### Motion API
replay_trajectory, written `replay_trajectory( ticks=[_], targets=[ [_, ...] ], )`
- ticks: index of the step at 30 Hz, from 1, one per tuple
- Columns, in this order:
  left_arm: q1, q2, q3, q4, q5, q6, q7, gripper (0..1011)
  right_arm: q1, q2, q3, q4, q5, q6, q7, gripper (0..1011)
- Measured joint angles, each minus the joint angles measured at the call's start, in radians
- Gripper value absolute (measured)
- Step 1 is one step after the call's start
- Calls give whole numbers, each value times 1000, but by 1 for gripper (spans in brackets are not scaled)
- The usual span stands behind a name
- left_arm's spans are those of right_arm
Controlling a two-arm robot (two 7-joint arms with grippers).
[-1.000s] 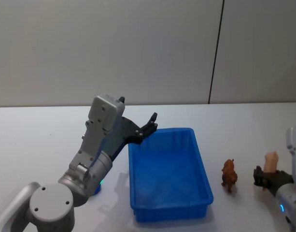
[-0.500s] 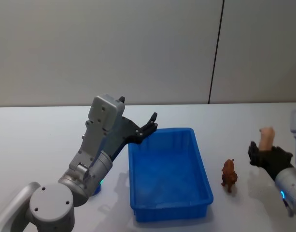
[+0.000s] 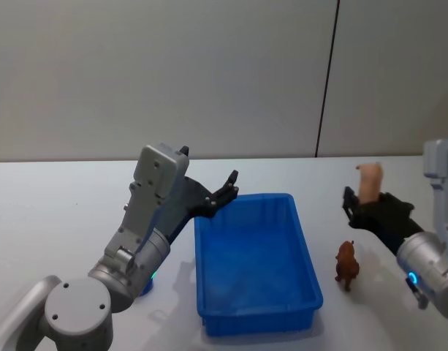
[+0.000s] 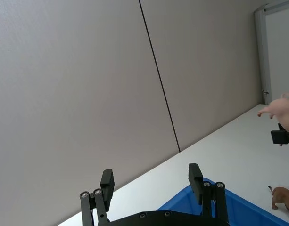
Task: Pick up the two dolls from the table and place them into the box.
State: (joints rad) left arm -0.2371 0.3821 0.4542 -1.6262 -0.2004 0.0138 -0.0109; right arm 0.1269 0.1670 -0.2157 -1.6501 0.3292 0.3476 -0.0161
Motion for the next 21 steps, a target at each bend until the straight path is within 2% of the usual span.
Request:
replay_trajectory(
  ticks=[12, 21],
  targets=[
    [0, 0, 0, 0, 0, 0, 0, 1001, 32, -26, -33, -12, 10, 94, 132, 368],
    [0, 0, 0, 0, 0, 0, 0, 1001, 79, -63, -73, 40, -13, 201, 223, 368]
  ],
)
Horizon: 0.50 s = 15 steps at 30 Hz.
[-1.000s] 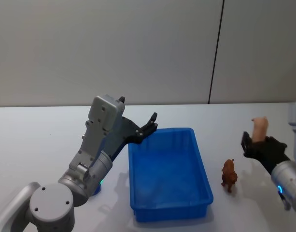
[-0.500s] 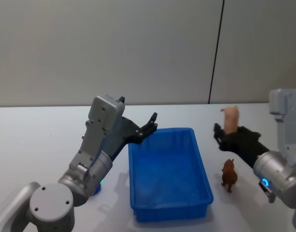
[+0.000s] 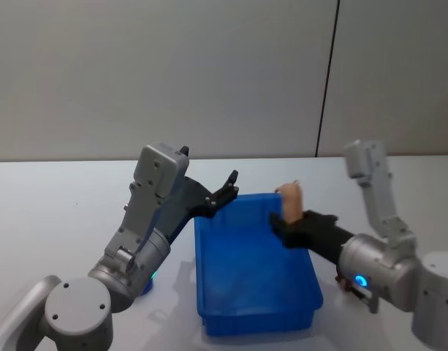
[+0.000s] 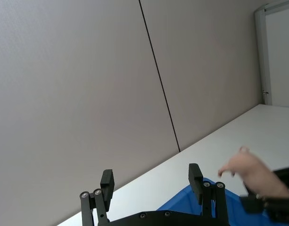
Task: Pick up the two dolls from the table and place them into the box.
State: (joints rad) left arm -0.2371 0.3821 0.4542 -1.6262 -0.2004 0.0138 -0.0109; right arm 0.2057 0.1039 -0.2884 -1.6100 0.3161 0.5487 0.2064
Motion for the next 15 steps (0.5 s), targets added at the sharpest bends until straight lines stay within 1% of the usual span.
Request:
replay_trajectory(
  ticks=[5, 8, 12, 13, 14, 15],
  targets=[
    [0, 0, 0, 0, 0, 0, 0, 1001, 34, -28, -27, 50, -29, 60, 35, 368],
    [0, 0, 0, 0, 0, 0, 0, 1001, 46, -37, -35, 69, -39, 78, 46, 383],
    [0, 0, 0, 0, 0, 0, 0, 1001, 63, -51, -48, 95, -54, 104, 62, 490],
    [0, 0, 0, 0, 0, 0, 0, 1001, 65, -53, -50, 99, -56, 108, 64, 535],
    [0, 0, 0, 0, 0, 0, 0, 1001, 67, -55, -52, 102, -57, 111, 66, 548],
    [0, 0, 0, 0, 0, 0, 0, 1001, 71, -58, -54, 109, -61, 117, 70, 594]
  ],
)
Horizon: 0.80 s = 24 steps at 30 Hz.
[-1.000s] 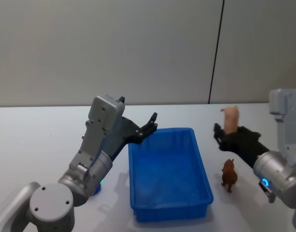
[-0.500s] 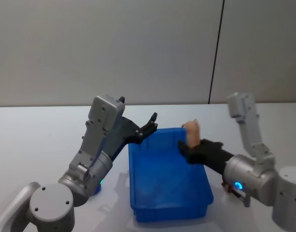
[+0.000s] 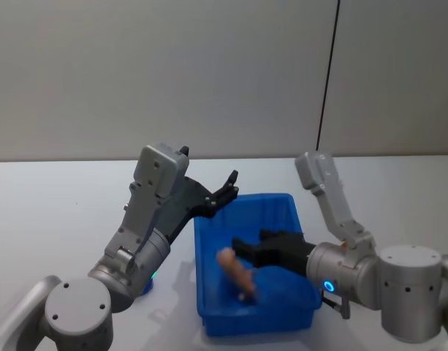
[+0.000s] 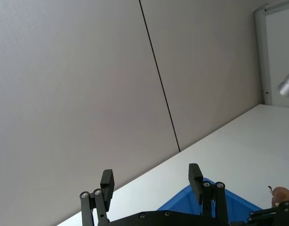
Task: Pick up the two dolls from the table and place them into the box.
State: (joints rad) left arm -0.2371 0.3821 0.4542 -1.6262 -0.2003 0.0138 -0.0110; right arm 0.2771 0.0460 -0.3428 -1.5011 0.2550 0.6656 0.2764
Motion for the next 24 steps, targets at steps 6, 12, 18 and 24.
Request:
replay_trajectory(
  ticks=[6, 12, 18, 24],
  targets=[
    [0, 0, 0, 0, 0, 0, 0, 1001, 12, -10, -9, 19, -10, 18, 12, 793],
    [0, 0, 0, 0, 0, 0, 0, 1001, 16, -13, -12, 24, -14, 23, 16, 925],
    [0, 0, 0, 0, 0, 0, 0, 1001, 13, -5, -7, 9, -11, 0, 18, 1001],
    [0, 0, 0, 0, 0, 0, 0, 1001, -3, 16, 12, -32, 5, -44, 10, 1001]
  ],
)
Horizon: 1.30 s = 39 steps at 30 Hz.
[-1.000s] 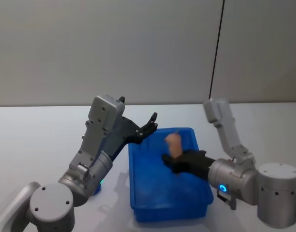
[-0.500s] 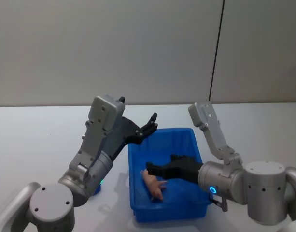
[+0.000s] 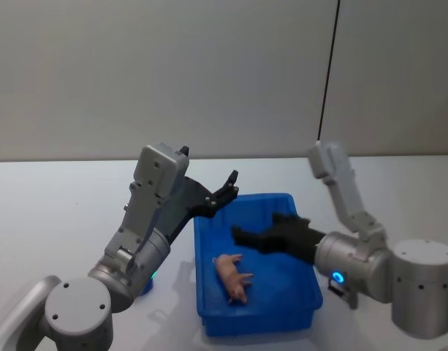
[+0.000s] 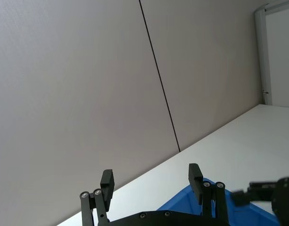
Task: Pick up the two dolls from the table and place them into the box.
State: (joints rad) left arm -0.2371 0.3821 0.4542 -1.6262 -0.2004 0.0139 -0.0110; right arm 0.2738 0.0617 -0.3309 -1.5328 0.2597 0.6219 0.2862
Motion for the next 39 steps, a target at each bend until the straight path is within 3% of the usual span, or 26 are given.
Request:
replay_trajectory(
  ticks=[12, 26, 39],
  targets=[
    [0, 0, 0, 0, 0, 0, 0, 1001, -54, 65, 59, -98, 47, -93, -70, 1001],
    [0, 0, 0, 0, 0, 0, 0, 1001, -172, 152, 129, -215, 86, -191, -217, 1001],
    [0, 0, 0, 0, 0, 0, 0, 1001, -277, 204, 153, -295, 105, -194, -265, 1001]
  ],
)
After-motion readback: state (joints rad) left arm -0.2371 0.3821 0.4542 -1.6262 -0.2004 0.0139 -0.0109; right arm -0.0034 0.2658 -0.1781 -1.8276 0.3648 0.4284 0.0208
